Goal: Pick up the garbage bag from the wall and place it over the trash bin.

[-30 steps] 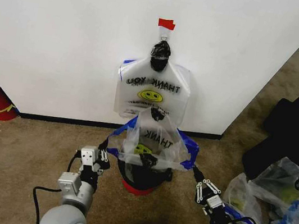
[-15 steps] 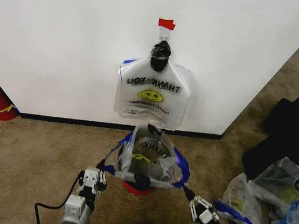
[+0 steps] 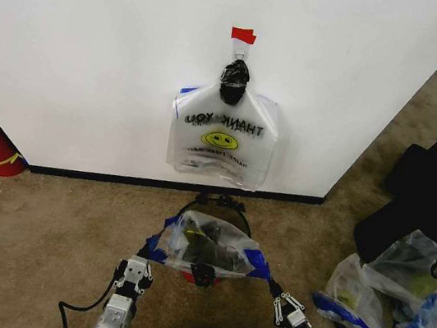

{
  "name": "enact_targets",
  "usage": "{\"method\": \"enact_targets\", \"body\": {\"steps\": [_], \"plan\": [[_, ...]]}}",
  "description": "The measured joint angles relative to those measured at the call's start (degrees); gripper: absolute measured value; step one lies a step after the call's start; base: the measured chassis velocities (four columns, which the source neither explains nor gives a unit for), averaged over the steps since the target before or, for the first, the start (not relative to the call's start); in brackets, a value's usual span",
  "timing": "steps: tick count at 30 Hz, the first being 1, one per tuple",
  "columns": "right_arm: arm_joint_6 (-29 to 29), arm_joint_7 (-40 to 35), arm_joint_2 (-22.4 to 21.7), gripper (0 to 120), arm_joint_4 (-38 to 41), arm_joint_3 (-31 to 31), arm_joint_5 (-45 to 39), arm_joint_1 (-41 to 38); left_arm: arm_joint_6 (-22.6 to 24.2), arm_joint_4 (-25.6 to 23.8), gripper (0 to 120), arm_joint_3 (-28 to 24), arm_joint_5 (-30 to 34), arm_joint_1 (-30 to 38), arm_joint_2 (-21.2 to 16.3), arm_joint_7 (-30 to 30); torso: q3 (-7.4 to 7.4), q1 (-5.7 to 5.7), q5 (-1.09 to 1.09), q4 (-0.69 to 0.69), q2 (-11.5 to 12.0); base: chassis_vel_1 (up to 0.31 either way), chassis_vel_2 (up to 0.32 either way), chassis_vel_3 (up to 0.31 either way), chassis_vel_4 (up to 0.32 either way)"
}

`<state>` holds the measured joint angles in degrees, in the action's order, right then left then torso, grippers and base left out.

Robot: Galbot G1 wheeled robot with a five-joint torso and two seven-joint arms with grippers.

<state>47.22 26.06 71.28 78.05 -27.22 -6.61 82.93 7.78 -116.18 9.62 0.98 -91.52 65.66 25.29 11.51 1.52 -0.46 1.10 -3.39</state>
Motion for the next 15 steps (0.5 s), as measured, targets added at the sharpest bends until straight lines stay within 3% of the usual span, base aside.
{"method": "enact_targets", "body": {"steps": [15], "plan": [[-0.1,2.2,0.7,0,-4.4,0.2,-4.1,-3.2,0.0,2.3,0,-2.6,-3.5,1.5,-2.1,-1.1,0.00,0.00,0.00,0.00,0.0,0.000,0.000,0.000,0.000]]}}
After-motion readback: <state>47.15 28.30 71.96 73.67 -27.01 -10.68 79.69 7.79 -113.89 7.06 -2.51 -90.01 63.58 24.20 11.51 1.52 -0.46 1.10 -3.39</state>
